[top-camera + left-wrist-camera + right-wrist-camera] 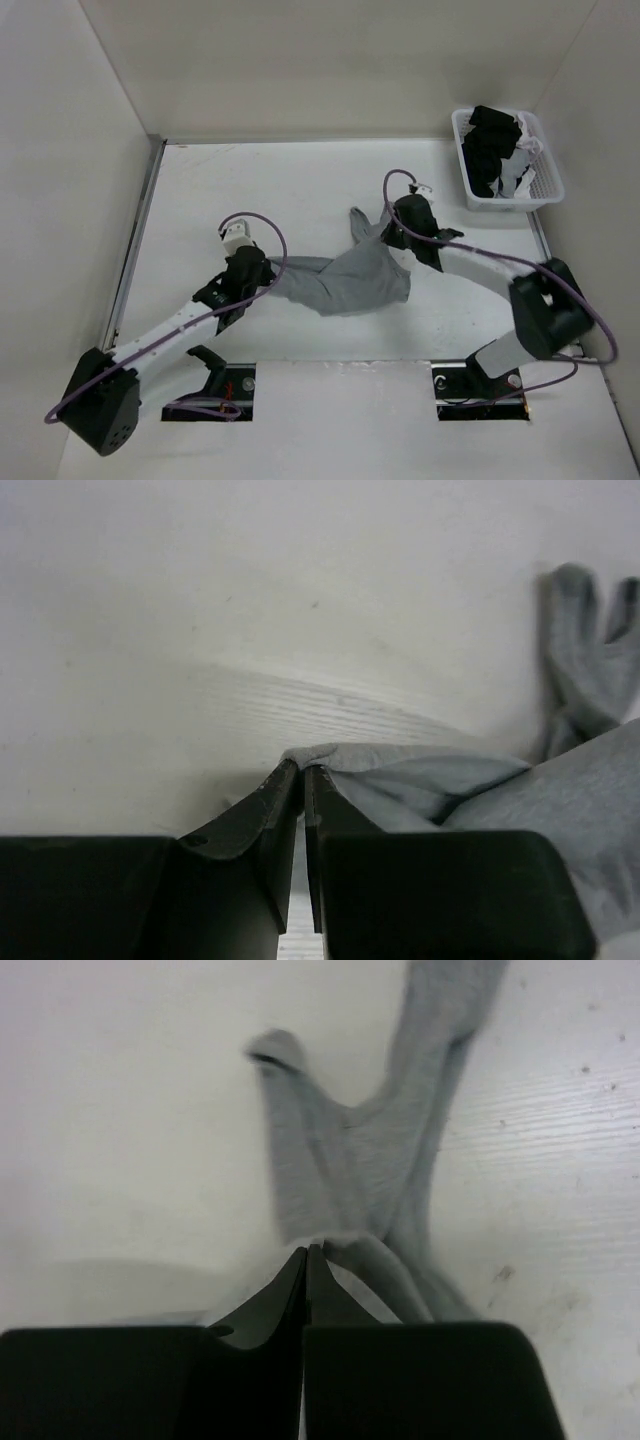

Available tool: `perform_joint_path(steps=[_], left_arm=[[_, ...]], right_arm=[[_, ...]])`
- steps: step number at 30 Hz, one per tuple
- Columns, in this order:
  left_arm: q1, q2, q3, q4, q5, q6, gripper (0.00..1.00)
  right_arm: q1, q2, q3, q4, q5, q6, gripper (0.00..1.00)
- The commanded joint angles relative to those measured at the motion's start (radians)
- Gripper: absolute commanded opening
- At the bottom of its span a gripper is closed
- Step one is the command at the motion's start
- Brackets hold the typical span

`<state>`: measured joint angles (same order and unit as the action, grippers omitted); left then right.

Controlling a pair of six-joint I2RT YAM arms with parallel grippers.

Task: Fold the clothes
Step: Flatten the tank top out

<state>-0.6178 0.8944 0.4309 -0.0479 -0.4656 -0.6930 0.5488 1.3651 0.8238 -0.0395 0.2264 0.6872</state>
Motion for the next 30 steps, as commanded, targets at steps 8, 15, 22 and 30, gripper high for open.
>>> perform_joint_path(steps=[8, 15, 22, 30], left_arm=[[0.282, 0.417, 0.149, 0.419, 0.192, -0.132, 0.06], [0.323, 0.351, 0.255, 0.401, 0.259, -0.16, 0.06], [0.312, 0.051, 0.074, 0.254, 0.286, -0.166, 0.06], [0.326, -0.134, -0.032, 0.097, 0.289, -0.14, 0.08]], right_arm=[[-0.178, 0.531, 0.608, 0.078, -0.193, -0.012, 0.0], [-0.14, 0.343, 0.599, -0.028, -0.17, -0.086, 0.0], [0.035, -0.068, 0.177, -0.023, -0.061, -0.091, 0.0], [-0.003, -0.295, 0.029, -0.094, -0.119, -0.057, 0.01]])
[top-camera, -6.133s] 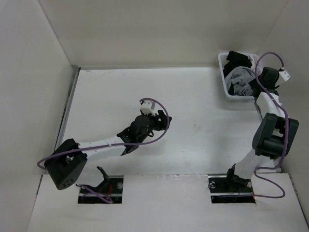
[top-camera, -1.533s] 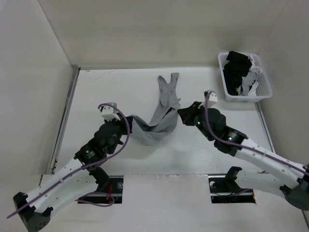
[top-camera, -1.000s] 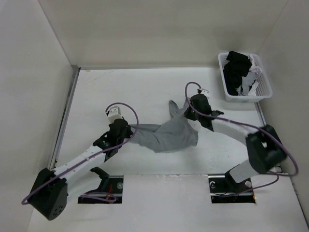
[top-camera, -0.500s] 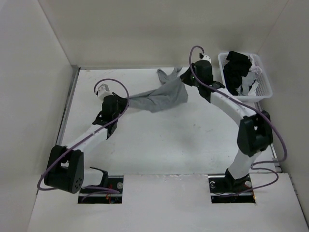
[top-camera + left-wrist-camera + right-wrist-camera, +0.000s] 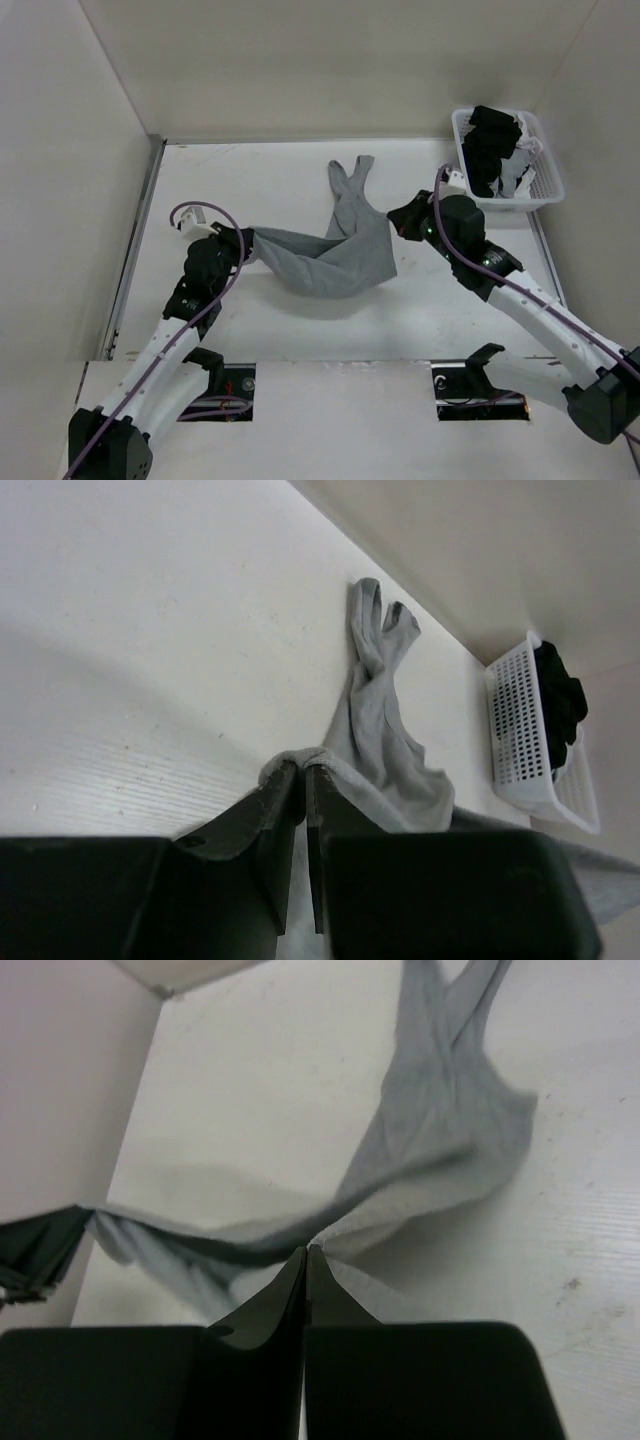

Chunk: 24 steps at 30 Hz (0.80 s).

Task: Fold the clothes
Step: Flatten the tank top out

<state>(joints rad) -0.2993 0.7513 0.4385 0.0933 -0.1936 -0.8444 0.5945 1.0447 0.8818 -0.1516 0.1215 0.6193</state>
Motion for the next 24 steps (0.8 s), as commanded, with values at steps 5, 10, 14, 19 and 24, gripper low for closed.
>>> perform_joint_path(steps=[5, 10, 14, 19, 24], left_arm=[[0.007, 0.152, -0.127, 0.064, 0.023, -0.01, 0.08], [0.016, 0.299, -0.158, 0.177, 0.043, -0.042, 0.14], [0.042, 0.379, -0.143, 0.2, 0.043, -0.053, 0.37], [0.079, 0.309, -0.158, 0.151, 0.031, -0.033, 0.51], [0.085, 0.143, -0.182, 0.01, 0.008, -0.001, 0.5]], right_arm=[[-0.091, 0.298, -0.092, 0.165, -0.065, 0.042, 0.01], [-0.12, 0.511, -0.064, 0.247, -0.086, 0.077, 0.0], [-0.132, 0.606, 0.012, 0.253, -0.08, 0.085, 0.04], [-0.172, 0.664, 0.141, 0.258, -0.059, 0.077, 0.06], [-0.236, 0.733, 0.295, 0.181, -0.046, 0.072, 0.06]])
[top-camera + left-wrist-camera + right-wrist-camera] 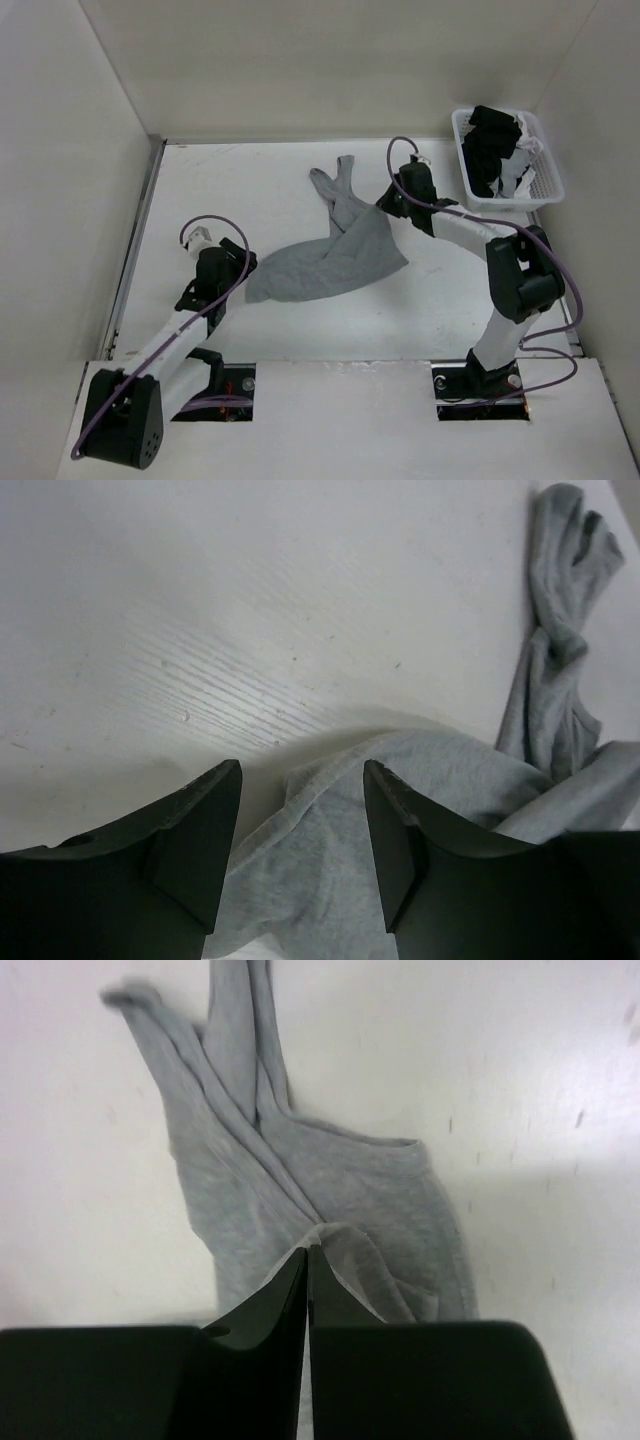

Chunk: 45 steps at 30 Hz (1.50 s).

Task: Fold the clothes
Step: Flatten the tank top out

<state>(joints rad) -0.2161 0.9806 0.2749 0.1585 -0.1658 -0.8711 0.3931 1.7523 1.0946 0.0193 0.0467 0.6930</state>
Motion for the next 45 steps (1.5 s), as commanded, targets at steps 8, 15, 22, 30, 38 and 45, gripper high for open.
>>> perform_joint_path(steps=[8, 15, 22, 30, 38, 45], left_arm=[[-0.08, -0.306, -0.034, -0.405, -0.076, -0.031, 0.33], [-0.291, -0.186, 0.007, -0.467, -0.227, -0.101, 0.24], [-0.305, -0.138, 0.035, -0.507, -0.296, -0.129, 0.36], [-0.305, -0.105, 0.038, -0.475, -0.304, -0.109, 0.32], [-0.331, -0.052, 0.05, -0.438, -0.29, -0.086, 0.27], [-0.331, 0.015, 0.056, -0.383, -0.258, -0.066, 0.25]], right_arm=[[-0.037, -0.178, -0.14, 0.091, 0.111, 0.022, 0.43], [0.022, -0.368, -0.308, 0.122, 0.091, 0.023, 0.18], [0.052, -0.453, -0.387, 0.126, 0.088, 0.01, 0.23], [0.066, -0.455, -0.43, 0.162, 0.073, 0.025, 0.28], [0.088, -0.475, -0.415, 0.165, 0.074, 0.023, 0.28], [0.102, -0.482, -0.424, 0.169, 0.082, 0.022, 0.32]])
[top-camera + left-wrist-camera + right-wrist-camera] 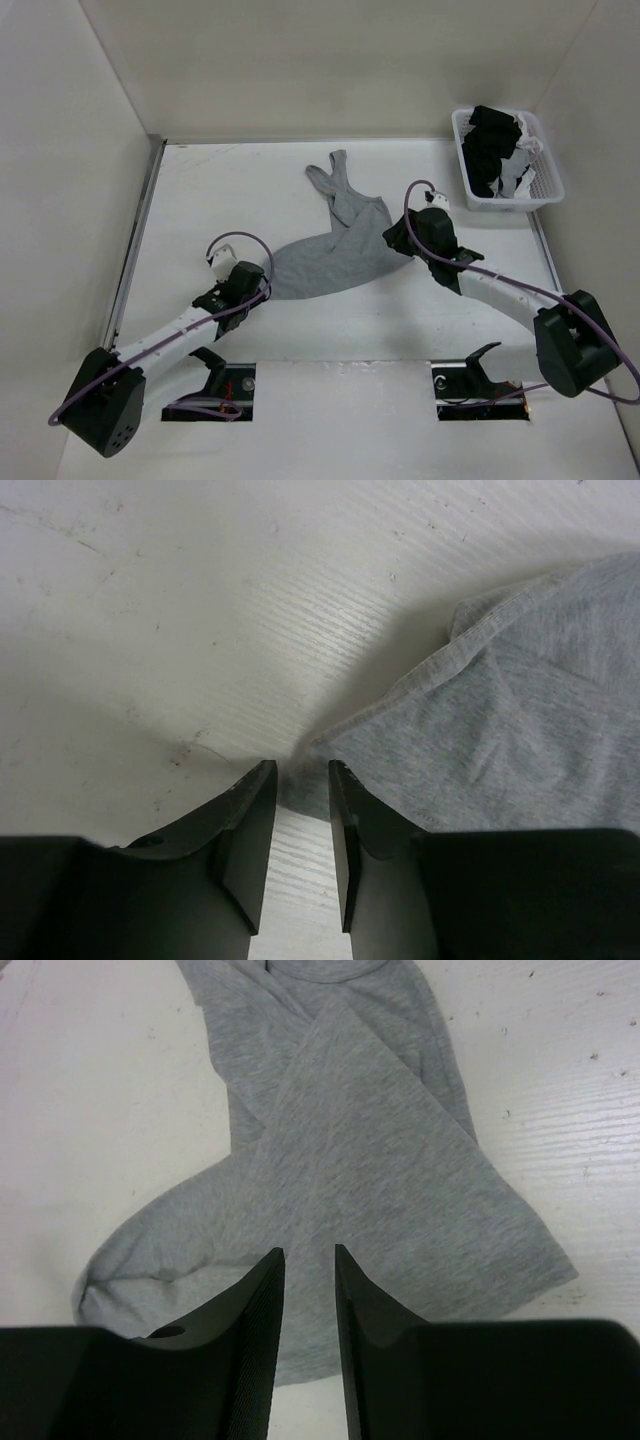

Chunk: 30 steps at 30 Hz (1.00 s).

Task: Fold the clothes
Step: Flatten the tank top out

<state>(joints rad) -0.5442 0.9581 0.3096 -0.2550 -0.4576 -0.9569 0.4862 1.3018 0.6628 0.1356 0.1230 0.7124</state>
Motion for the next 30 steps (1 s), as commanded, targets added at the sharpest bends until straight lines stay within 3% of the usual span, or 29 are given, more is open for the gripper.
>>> perform_joint_path(steps=[1, 7, 12, 18, 21, 30], left_arm=[[0.0, 0.051, 0.019, 0.042, 0.039, 0.021, 0.22], [0.014, 0.038, 0.016, 0.045, 0.051, 0.03, 0.07], [0.007, -0.085, 0.054, -0.027, 0.037, 0.04, 0.02], [0.036, -0.24, 0.112, -0.087, 0.013, 0.09, 0.01], [0.077, -0.26, 0.118, -0.078, 0.039, 0.119, 0.01], [0.221, -0.268, 0.086, -0.003, 0.172, 0.164, 0.01]], right_arm=[[0.008, -0.036, 0.004, 0.055, 0.007, 0.002, 0.33], [-0.024, -0.052, -0.02, 0.05, 0.015, -0.004, 0.4], [-0.105, -0.032, -0.055, -0.031, 0.096, -0.001, 0.51], [-0.159, -0.013, -0.094, -0.099, 0.153, 0.01, 0.51], [-0.148, 0.036, -0.051, -0.155, 0.129, -0.002, 0.44], [-0.111, 0.074, 0.003, -0.254, 0.122, 0.016, 0.46]])
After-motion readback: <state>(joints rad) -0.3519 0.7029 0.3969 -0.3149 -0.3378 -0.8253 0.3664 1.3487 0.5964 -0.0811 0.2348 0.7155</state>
